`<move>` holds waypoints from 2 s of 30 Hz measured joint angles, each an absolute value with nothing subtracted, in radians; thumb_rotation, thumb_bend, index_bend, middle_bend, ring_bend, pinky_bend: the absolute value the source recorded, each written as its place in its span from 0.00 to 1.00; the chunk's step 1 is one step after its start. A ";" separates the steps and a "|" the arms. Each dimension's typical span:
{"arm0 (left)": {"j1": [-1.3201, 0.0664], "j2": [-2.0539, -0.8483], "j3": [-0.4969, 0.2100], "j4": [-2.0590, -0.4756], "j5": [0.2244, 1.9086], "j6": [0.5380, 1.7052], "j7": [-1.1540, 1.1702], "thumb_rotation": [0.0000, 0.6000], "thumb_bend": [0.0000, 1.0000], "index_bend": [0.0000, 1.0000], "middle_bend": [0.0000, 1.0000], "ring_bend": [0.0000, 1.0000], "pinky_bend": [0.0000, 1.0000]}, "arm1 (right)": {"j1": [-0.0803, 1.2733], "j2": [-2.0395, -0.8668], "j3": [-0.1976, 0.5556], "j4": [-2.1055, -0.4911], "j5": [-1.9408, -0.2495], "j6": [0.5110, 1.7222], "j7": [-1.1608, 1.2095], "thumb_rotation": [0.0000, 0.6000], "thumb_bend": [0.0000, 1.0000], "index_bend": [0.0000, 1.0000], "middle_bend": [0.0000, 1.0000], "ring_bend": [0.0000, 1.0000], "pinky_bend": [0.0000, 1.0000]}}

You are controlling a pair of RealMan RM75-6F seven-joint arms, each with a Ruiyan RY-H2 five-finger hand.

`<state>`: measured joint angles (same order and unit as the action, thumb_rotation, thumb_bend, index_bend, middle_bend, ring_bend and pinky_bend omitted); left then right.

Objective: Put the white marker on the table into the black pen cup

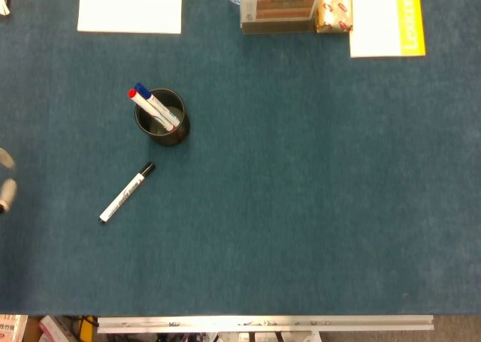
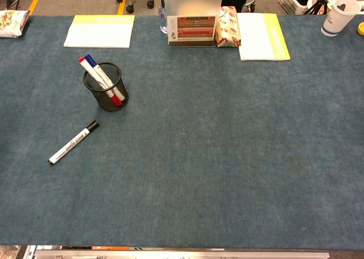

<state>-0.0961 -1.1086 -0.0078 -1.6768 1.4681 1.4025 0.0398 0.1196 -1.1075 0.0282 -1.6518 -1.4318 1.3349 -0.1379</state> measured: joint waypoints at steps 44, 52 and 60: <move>-0.317 -1.316 0.021 -1.793 1.142 1.146 0.583 0.64 0.19 0.33 0.00 0.00 0.00 | 0.090 -1.061 0.037 -1.716 -1.445 1.402 -0.157 1.00 0.57 0.34 0.31 0.45 0.69; -0.327 -1.362 0.046 -1.786 1.141 1.141 0.617 0.71 0.19 0.33 0.00 0.00 0.00 | 0.090 -1.056 0.036 -1.721 -1.446 1.401 -0.156 1.00 0.57 0.34 0.31 0.45 0.69; -0.328 -1.374 0.059 -1.780 1.134 1.147 0.625 0.82 0.19 0.33 0.00 0.00 0.00 | 0.089 -1.055 0.037 -1.722 -1.445 1.400 -0.156 1.00 0.57 0.34 0.32 0.45 0.69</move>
<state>-0.3276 -1.3744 0.0593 -1.7804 1.1341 1.1468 0.6251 0.0892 -1.0552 0.0367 -1.7223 -1.4448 1.4003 -0.1563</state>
